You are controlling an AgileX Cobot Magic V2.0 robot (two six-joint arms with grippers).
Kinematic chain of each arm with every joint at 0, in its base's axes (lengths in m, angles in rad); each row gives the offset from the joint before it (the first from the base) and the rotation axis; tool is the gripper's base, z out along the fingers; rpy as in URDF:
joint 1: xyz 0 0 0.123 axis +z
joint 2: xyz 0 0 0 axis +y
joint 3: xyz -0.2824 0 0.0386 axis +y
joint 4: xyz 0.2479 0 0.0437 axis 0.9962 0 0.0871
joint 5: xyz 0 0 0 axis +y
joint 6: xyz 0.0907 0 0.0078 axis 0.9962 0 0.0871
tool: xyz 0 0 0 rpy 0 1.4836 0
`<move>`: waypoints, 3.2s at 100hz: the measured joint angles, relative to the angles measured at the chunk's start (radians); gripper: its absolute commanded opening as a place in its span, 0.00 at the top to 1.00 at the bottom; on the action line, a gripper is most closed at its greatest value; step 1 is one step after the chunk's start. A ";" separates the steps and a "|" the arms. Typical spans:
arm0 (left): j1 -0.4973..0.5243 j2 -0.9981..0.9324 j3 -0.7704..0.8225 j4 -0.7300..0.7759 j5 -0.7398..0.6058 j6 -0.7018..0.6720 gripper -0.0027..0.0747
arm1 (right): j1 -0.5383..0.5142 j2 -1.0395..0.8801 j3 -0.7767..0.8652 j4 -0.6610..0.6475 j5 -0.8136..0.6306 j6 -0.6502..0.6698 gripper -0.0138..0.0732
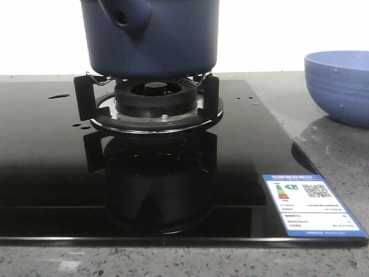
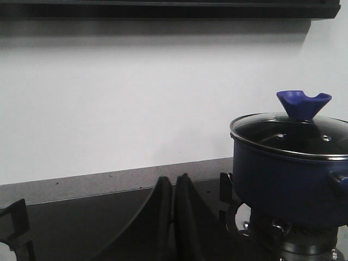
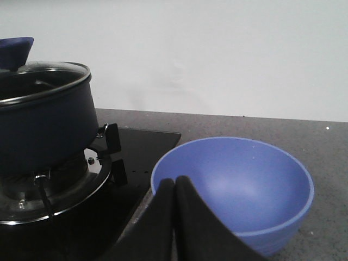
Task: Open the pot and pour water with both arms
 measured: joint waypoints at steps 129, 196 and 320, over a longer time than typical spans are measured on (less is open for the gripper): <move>0.015 -0.010 0.013 0.634 -0.092 -0.706 0.99 | 0.000 -0.005 0.012 0.002 -0.002 0.000 0.90; -0.049 -0.311 0.316 1.647 -0.142 -1.808 0.99 | 0.000 -0.005 0.012 0.002 -0.006 0.000 0.90; -0.049 -0.311 0.316 1.647 -0.130 -1.808 0.99 | -0.030 -0.072 0.049 -0.440 -0.024 0.402 0.90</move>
